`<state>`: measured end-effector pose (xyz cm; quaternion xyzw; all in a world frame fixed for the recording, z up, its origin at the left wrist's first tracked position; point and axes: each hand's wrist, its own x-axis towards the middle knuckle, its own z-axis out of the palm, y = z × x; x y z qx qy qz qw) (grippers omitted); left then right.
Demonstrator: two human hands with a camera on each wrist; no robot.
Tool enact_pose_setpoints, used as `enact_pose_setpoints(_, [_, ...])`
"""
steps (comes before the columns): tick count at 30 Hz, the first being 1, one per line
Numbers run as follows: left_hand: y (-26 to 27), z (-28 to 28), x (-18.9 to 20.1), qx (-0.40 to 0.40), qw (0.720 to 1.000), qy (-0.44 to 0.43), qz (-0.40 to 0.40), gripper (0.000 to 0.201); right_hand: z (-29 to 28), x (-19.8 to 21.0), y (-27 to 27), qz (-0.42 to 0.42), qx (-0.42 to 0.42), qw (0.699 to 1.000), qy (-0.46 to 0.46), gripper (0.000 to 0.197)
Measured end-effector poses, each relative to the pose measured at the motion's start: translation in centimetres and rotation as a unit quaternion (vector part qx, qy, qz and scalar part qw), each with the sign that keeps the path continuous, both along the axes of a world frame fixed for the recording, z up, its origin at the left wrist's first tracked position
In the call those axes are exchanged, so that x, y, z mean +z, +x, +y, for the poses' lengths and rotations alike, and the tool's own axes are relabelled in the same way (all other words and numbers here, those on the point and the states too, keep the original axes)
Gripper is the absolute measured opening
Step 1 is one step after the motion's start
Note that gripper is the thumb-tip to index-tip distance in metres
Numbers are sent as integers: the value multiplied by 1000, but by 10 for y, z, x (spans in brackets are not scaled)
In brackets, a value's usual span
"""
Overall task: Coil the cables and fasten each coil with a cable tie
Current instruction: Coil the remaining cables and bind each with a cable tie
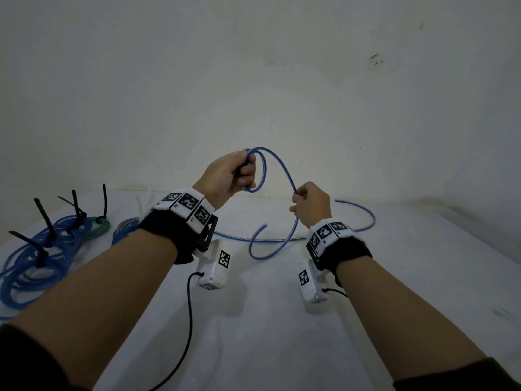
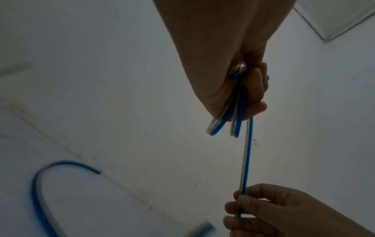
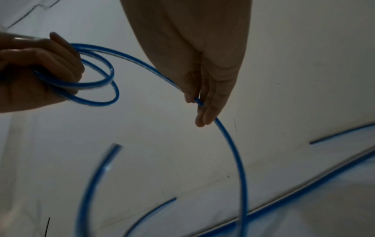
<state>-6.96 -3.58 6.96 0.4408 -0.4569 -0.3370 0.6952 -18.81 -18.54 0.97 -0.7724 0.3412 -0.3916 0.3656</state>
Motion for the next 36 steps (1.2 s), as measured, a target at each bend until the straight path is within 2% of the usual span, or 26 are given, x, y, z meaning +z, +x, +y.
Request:
enact_pose_setpoints(5, [-6, -4, 1, 17, 999, -51, 1, 29, 4, 3, 5, 42, 38, 997, -53, 15])
enact_pose_setpoints(10, [-5, -11, 1, 98, 992, -73, -34, 27, 16, 1, 8, 87, 111, 984, -110, 14])
enact_pose_setpoints(13, [-7, -15, 1, 117, 988, -94, -35, 28, 24, -1, 8, 95, 164, 975, -118, 15])
enact_pose_setpoints(16, [-7, -19, -6, 148, 981, -91, -90, 21, 30, 2, 8, 113, 203, 965, -119, 17])
enact_pose_setpoints(18, [-4, -19, -14, 188, 961, -60, -191, 20, 32, 5, 7, 125, 215, 959, -136, 18])
enact_pose_setpoints(19, [-2, -18, -17, 211, 941, -32, -262, 21, 32, 6, 7, 133, 215, 956, -145, 19])
enact_pose_setpoints(22, [2, -12, -23, 236, 857, 81, -452, 25, 30, 9, 5, 167, 214, 945, -181, 23])
enact_pose_setpoints(23, [3, -12, -25, 235, 835, 111, -486, 24, 30, 9, 5, 177, 209, 941, -200, 24])
enact_pose_setpoints(25, [5, -14, -28, 239, 810, 148, -515, 19, 29, 9, 5, 191, 187, 932, -246, 20])
enact_pose_setpoints(28, [8, -14, -30, 265, 784, 172, -535, 18, 25, 9, 2, 225, 108, 910, -331, 16])
enact_pose_setpoints(30, [11, -12, -29, 272, 774, 192, -538, 20, 22, 8, -1, 215, 70, 901, -371, 18])
enact_pose_setpoints(33, [11, -12, -28, 253, 775, 233, -530, 14, 23, 4, -4, 157, 72, 897, -408, 15])
enact_pose_setpoints(36, [6, -11, -25, 222, 795, 236, -513, 12, 20, 6, -1, 135, 102, 897, -409, 16])
